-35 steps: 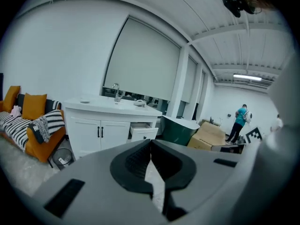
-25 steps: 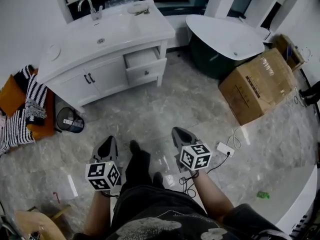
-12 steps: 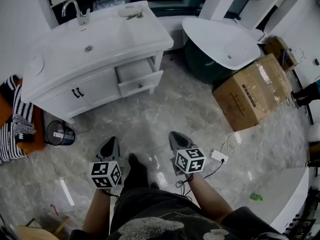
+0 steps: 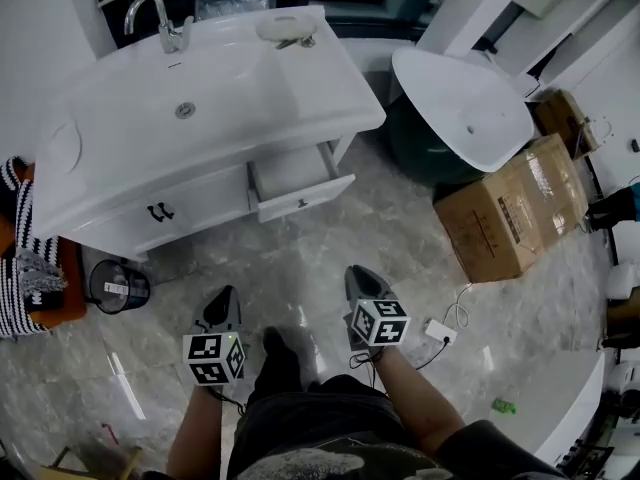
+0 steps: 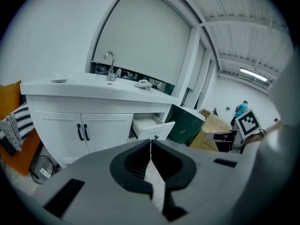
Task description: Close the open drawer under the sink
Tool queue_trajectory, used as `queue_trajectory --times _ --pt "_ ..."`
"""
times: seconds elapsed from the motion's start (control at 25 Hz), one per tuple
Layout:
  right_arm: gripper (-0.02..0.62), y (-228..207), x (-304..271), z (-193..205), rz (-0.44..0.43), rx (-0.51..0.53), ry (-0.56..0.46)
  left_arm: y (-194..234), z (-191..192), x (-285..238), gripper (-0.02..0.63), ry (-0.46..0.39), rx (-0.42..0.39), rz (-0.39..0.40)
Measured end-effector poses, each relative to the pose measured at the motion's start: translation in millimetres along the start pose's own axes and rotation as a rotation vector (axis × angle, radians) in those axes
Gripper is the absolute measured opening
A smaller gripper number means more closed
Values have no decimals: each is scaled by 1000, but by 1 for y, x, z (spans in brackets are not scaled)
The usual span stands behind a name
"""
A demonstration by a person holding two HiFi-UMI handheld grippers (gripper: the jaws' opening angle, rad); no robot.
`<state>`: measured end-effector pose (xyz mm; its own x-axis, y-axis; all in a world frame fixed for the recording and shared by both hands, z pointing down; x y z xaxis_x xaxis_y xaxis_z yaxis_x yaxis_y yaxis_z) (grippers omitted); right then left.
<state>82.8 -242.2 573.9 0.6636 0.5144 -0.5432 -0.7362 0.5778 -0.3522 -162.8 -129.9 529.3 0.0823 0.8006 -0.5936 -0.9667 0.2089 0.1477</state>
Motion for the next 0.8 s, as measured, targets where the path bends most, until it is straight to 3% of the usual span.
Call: queue_trajectory --times 0.2,0.36,0.48,0.68,0.8 --pt "39 3 -36 -18 -8 25 -24 11 -5 -33 15 16 -18 40" --pt "131 -1 -68 -9 -28 19 13 8 0 -52 15 21 2 47" --pt "149 -10 -93 -2 -38 17 37 10 3 -67 15 28 30 21" --pt "142 -32 -137 -1 -58 43 57 11 7 -96 15 23 51 -26" --pt "83 -44 -165 5 -71 75 91 15 14 -118 15 34 66 -63"
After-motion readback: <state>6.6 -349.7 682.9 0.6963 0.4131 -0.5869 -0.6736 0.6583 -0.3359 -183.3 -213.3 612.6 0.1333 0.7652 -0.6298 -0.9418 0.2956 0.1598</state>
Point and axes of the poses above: the fingertips, and each gripper's own axes: x backward along the fingers, y to its left, z out of its underside, the point moved 1 cm from there along x, backward along the fingers, and after that the axes turned 11 degrees about -z, right-handed, at the moved point
